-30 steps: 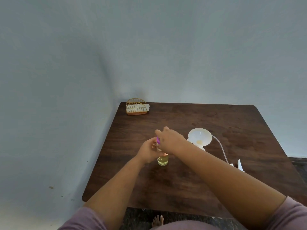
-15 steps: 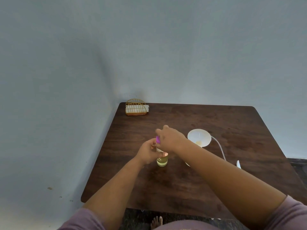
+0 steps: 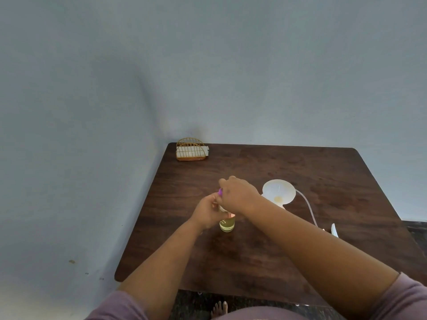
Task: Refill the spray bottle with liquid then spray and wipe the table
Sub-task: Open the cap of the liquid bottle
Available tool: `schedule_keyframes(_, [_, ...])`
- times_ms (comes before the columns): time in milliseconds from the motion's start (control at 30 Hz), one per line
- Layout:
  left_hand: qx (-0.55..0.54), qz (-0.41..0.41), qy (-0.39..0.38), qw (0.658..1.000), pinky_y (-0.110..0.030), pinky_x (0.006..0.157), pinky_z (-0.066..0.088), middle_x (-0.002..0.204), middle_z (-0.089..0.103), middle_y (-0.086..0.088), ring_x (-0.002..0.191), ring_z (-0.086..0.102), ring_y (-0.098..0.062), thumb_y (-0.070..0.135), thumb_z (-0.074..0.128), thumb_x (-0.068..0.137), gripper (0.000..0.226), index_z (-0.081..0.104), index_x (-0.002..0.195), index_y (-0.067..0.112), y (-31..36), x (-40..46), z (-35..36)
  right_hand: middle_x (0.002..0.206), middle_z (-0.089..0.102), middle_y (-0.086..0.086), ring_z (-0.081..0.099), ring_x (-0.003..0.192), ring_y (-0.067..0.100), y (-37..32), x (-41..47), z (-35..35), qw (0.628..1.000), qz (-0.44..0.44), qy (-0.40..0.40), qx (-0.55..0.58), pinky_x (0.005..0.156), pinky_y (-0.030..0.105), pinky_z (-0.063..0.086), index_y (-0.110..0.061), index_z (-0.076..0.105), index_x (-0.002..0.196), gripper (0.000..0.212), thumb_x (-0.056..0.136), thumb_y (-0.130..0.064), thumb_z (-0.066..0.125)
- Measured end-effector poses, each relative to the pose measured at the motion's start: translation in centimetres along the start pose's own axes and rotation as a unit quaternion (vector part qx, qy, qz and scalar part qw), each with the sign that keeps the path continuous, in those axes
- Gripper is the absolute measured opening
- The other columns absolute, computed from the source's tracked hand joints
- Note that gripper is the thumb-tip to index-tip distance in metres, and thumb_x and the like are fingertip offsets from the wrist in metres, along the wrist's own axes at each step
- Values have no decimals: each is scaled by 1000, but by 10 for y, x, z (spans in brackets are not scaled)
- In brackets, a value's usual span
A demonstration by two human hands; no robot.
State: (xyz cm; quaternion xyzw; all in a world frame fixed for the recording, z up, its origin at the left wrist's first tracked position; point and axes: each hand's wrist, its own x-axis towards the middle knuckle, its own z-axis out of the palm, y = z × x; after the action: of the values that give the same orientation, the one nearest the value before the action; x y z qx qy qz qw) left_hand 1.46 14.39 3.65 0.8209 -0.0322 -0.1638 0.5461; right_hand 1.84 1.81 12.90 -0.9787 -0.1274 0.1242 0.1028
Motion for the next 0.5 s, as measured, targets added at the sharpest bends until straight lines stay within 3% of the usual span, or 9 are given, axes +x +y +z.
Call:
schedule_keyframes(167, [-24,3,-9,1000,-8,69,49,92,67,3,77,64,10,-7,77,75,43,62,114,2,4,-2,1,116,49,8,51,87,21,5,1,-10,998,-34,-44,5,73,30,43,-16,48,124,35,95,-36,52])
schedule_keyframes(300, [-51,-14,-16,998,-11,74,52,100,71,1,91,67,-3,-3,80,73,48,62,114,16,5,-2,2,117,50,5,55,99,21,14,-2,-17,996,-48,-52,62,82,29,48,-19,48,127,42,90,-31,62])
schedule_keyframes(500, [-55,-34,-4,998,-19,79,54,104,70,3,92,64,-8,-2,82,70,53,62,114,22,8,-1,4,111,51,-1,51,97,16,39,-11,-17,977,-40,-4,208,77,23,40,-28,50,114,38,81,-27,69])
